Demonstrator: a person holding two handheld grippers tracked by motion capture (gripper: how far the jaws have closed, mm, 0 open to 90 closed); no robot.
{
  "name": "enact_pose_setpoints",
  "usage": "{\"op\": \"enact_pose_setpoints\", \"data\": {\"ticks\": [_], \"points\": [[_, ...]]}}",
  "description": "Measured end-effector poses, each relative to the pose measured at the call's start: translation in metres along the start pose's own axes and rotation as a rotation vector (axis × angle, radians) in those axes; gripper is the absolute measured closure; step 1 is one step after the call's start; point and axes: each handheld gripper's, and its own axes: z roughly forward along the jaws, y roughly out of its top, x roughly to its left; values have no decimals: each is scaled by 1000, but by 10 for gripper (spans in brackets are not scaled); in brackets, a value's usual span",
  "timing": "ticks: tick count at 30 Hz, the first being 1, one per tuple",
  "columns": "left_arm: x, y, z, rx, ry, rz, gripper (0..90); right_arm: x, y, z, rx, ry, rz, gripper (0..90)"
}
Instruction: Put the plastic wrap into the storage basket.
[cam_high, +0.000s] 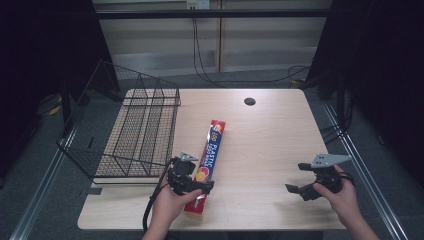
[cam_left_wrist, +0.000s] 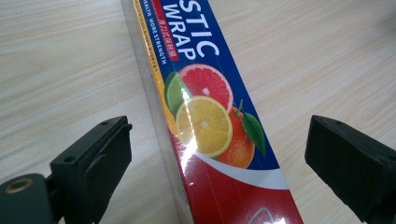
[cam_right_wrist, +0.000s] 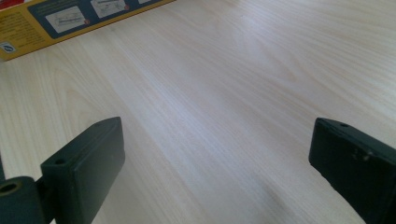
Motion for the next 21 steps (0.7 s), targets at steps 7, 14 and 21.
{"op": "enact_pose_setpoints", "data": {"ticks": [7,14,21], "points": [[-1,0,4,18,-8,4,73,2,1,-2,-7,-10,-8,41],[-6,7,8,26,-13,20,73,2,0,-4,-9,-21,-15,40],[-15,26,15,37,22,43,75,-1,-3,-4,-11,-27,-2,39]]}}
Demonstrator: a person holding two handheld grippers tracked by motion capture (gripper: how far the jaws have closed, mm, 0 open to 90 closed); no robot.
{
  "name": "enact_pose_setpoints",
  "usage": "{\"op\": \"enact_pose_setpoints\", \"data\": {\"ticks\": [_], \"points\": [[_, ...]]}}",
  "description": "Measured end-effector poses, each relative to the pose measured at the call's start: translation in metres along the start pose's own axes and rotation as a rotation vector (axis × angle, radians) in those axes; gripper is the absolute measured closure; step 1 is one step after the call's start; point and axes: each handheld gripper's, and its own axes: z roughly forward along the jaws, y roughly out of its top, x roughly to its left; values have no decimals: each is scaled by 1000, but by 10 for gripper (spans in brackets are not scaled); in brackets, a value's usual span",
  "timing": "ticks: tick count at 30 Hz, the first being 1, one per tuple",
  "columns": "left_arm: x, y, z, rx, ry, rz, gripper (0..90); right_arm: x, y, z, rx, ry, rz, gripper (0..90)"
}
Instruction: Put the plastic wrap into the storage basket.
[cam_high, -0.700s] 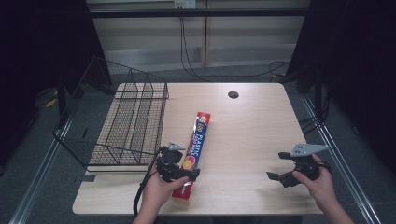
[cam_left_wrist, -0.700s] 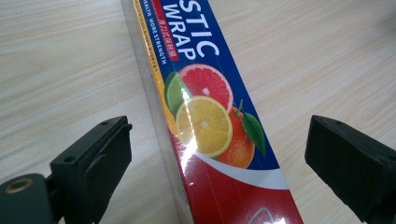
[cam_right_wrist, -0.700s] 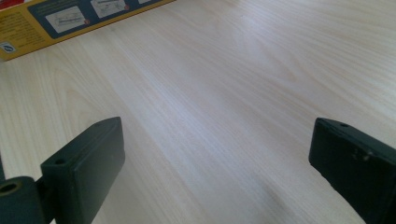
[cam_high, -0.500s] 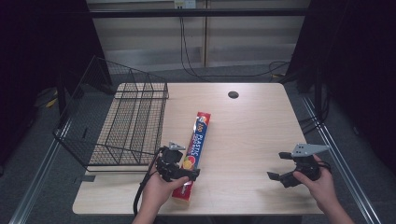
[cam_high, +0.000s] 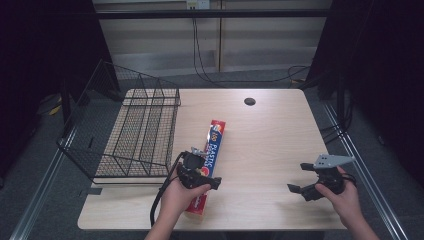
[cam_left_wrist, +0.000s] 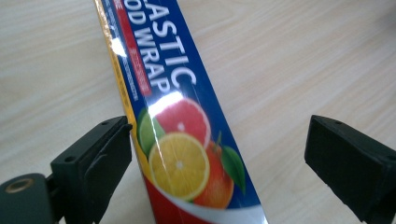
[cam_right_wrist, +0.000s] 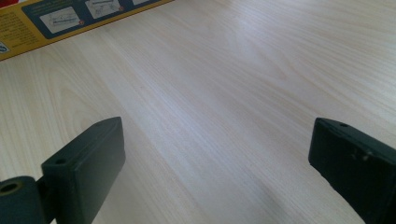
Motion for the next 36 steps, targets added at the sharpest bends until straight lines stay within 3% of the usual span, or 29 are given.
{"op": "enact_pose_setpoints", "data": {"ticks": [6,14,16,17,21,24,30,36], "points": [[4,18,9,20,57,2,89,1,1,1,-11,7,6,38],[9,26,24,66,86,-8,107,0,0,1,-19,13,7,36],[11,28,29,73,85,-30,112,0,-1,1,-18,16,8,36],[13,28,32,100,91,-23,115,0,-1,0,-24,26,16,36],[16,30,39,121,102,-33,129,1,-2,1,-23,25,9,36],[17,31,40,119,111,-46,149,1,-2,0,-22,27,3,36],[18,31,46,130,112,-16,220,-1,-2,-5,-42,14,16,34],[24,31,53,190,99,-64,236,-3,-3,-7,-48,9,29,31]]}}
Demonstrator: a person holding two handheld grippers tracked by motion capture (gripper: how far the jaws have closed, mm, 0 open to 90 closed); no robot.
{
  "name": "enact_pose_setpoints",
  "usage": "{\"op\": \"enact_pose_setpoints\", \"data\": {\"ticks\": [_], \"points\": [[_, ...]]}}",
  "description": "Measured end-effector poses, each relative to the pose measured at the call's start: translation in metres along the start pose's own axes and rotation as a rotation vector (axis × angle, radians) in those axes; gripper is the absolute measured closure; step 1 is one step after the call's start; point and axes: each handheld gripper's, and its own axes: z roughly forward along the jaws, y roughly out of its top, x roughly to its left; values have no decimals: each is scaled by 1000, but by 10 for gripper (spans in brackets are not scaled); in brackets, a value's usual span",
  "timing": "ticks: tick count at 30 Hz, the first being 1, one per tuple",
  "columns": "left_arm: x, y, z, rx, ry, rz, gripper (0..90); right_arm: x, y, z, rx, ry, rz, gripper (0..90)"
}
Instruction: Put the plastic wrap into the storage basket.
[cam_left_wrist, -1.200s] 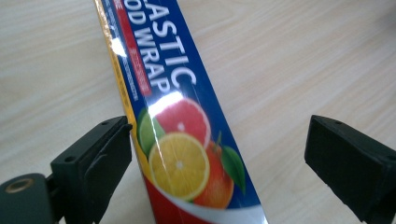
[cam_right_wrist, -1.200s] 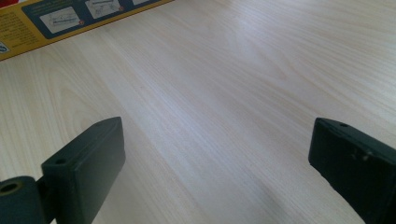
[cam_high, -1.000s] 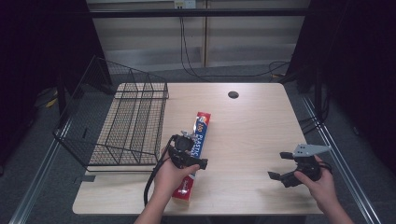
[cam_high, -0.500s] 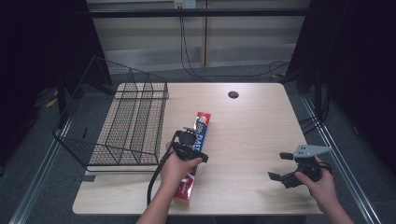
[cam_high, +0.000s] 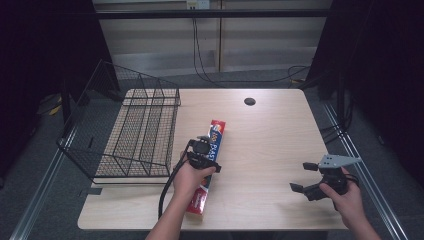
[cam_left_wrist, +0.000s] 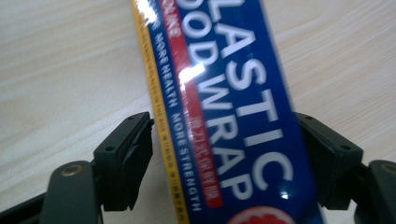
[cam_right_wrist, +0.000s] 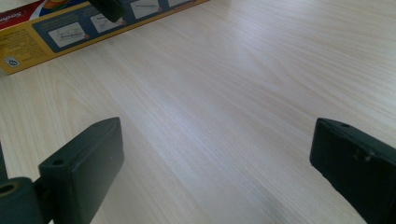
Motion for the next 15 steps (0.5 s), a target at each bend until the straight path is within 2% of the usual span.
{"op": "enact_pose_setpoints", "data": {"ticks": [2,3,4,5,10,12,15], "points": [[0,0,0,2,3,-9,240,0,0,0,2,1,-1,31],[-2,0,2,-22,-2,41,253,0,0,1,5,0,-6,31],[-2,0,2,-22,-2,41,252,0,0,1,5,0,-6,31],[-1,-1,4,-15,0,21,275,0,0,0,6,2,-5,31],[-1,0,4,3,5,-1,285,0,0,-1,-2,2,-3,31],[-2,0,5,14,6,-28,292,0,0,-1,-2,5,-3,31],[-4,1,5,33,23,-38,311,-1,0,-1,-3,5,-2,31]]}}
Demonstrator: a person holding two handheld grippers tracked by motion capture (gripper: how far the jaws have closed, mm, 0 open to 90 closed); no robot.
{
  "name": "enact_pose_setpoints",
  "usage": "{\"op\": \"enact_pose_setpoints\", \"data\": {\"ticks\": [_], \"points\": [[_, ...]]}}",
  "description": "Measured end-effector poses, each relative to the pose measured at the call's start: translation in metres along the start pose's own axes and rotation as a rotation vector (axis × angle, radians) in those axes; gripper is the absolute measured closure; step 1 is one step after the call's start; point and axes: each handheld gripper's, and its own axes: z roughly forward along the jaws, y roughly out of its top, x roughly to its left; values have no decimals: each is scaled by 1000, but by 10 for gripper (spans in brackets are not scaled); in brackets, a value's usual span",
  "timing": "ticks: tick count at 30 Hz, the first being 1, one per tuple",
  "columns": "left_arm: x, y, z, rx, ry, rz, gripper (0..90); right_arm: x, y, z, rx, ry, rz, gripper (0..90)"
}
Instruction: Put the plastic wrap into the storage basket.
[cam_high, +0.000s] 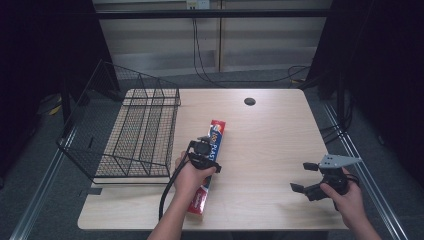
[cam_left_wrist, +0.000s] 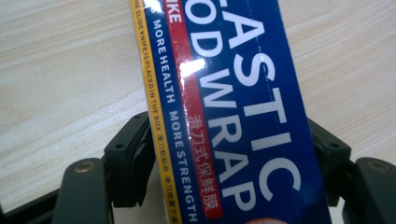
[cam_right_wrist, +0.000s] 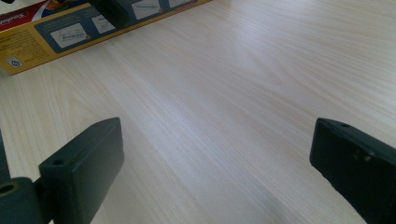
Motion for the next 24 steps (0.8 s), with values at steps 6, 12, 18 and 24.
{"op": "enact_pose_setpoints", "data": {"ticks": [6,12,18,24], "points": [[-4,3,-7,28,60,-2,405,1,0,-1,-7,-5,-2,32],[2,4,-15,72,1,-5,428,-1,0,-2,-15,1,4,31],[5,9,-30,101,-60,-2,430,-1,0,-2,-14,-1,3,30],[7,14,-44,103,-59,12,429,-1,0,-3,-18,-4,2,30]]}}
